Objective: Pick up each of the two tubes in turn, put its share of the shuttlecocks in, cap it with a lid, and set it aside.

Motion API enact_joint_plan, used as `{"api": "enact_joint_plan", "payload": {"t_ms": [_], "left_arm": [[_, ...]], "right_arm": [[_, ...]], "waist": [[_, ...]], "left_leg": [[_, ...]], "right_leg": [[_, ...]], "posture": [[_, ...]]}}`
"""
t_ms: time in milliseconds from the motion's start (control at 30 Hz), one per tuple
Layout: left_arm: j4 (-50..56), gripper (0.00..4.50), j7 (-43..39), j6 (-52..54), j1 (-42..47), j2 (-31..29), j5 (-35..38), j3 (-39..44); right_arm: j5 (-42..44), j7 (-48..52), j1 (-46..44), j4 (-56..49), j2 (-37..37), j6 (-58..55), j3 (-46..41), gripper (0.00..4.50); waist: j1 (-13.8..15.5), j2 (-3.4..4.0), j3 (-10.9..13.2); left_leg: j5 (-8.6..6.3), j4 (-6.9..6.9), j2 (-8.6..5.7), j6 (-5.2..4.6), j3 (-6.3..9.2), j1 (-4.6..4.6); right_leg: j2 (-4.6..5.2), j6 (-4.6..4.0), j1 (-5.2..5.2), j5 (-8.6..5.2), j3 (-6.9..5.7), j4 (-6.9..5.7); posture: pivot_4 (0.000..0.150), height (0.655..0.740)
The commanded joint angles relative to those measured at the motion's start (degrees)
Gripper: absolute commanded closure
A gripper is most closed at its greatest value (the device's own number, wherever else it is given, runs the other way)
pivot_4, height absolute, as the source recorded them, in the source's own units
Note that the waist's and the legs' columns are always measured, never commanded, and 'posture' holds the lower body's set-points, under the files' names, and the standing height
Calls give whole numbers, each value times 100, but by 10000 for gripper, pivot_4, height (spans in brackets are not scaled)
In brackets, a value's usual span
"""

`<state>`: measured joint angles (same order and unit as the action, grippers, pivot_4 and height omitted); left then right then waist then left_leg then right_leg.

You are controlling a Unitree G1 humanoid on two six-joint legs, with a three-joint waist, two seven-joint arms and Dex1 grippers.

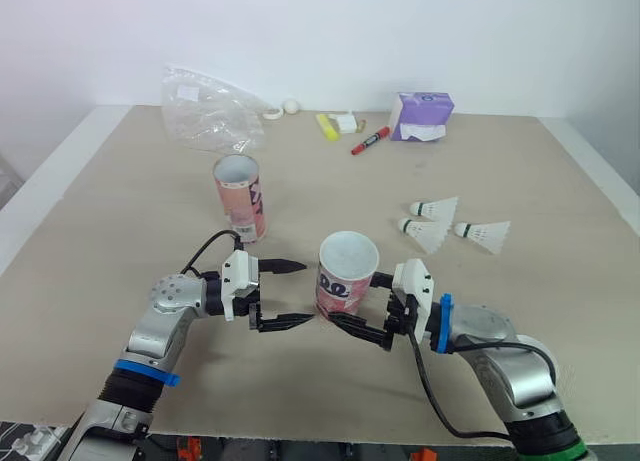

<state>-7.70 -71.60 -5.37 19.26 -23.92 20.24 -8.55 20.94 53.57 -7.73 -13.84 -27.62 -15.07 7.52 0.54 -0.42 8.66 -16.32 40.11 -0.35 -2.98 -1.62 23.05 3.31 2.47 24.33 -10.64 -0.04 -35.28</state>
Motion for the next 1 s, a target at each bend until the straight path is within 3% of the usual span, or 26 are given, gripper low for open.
{"api": "enact_joint_plan", "payload": {"t_ms": [33, 767, 800, 833, 900, 1000], "left_arm": [[17, 0, -7, -195, -21, -78, -11, 105], [137, 0, 181, -476, -120, -319, -22, 204], [140, 0, 181, -487, -116, -320, -23, 203], [141, 0, 182, -494, -113, -322, -22, 202], [159, 0, 183, -468, -95, -315, 6, 201], [208, 0, 170, -373, -77, -299, 99, 213]], "right_arm": [[-40, -2, -124, 40, 98, 165, 90, 202], [-321, 17, -507, 741, 717, 605, 462, 202], [-325, 25, -503, 754, 711, 625, 456, 5201], [-330, 27, -503, 765, 708, 640, 452, 6602], [-357, -6, -511, 781, 709, 669, 427, 13641], [-364, -37, -514, 771, 703, 670, 402, 13641]], "waist": [[0, 0, 0], [-4, 0, 0], [-5, 1, 0], [-5, 0, 0], [-5, 0, 0], [-5, 0, 0]], "left_leg": [[0, 0, 1, 0, 0, 0], [2, 0, 4, 4, -2, -7], [2, 0, 4, 4, -2, -7], [2, 0, 4, 4, -2, -7], [2, 0, 4, 4, -2, -8], [2, 0, 4, 4, -2, -8]], "right_leg": [[-2, 0, 0, 0, 0, 0], [-1, -3, 2, 1, -2, -14], [-1, -3, 2, 1, -2, -14], [-1, -3, 2, 1, -2, -15], [-2, -4, 2, 0, -2, -16], [-2, -4, 2, 0, -2, -17]], "posture": [[1500, 7400], [1500, 7400], [1500, 7400], [1500, 7400], [1500, 7400], [1500, 7400]]}}
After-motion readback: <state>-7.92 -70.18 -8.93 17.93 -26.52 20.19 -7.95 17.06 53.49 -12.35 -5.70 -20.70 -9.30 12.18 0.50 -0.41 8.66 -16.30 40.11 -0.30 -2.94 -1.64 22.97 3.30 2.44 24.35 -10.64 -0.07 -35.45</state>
